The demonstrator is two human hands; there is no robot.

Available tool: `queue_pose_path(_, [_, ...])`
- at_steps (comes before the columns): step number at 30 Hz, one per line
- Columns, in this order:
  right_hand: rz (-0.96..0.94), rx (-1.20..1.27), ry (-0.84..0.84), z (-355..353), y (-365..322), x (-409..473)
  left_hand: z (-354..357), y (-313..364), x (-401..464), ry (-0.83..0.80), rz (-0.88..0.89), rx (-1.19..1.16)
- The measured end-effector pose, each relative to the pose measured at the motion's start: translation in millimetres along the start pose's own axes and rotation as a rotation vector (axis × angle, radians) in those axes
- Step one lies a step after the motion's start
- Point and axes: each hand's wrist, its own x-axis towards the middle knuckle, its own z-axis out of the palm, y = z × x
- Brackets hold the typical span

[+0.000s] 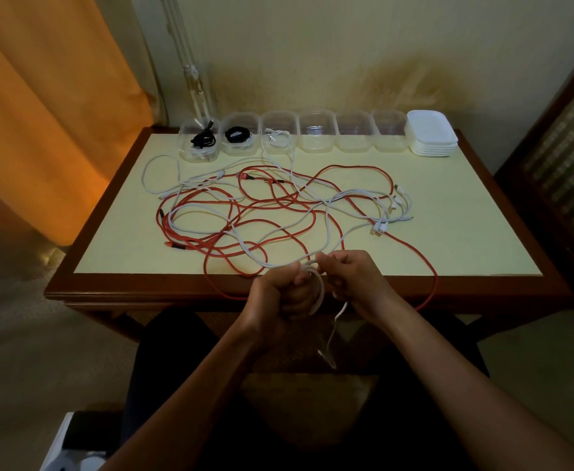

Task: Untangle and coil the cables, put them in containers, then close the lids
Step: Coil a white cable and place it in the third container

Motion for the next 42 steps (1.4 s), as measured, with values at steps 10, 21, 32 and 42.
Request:
queue_pose_path(10, [0.025, -0.449, -0.537, 16.7, -1.9, -42.4, -23.5, 2.7, 11.9, 0.185, 0.072, 0.583])
queue_pose_path(21, [0.057, 0.026, -0.139, -6.7, -14.9, -17.1, -16.5, -7.7, -0.7, -0.015, 0.035, 0.488])
queue_pose_path(32, [0.027, -0.047, -0.009, -1.8, 12.9, -5.9, -1.4, 1.9, 4.0, 0.108, 0.059, 0.197])
queue_pose_path(42, [-0.094, -0.461, -0.240, 19.2, 14.9, -31.7, -28.5, -7.8, 7.8, 0.306, 0.020, 0.762])
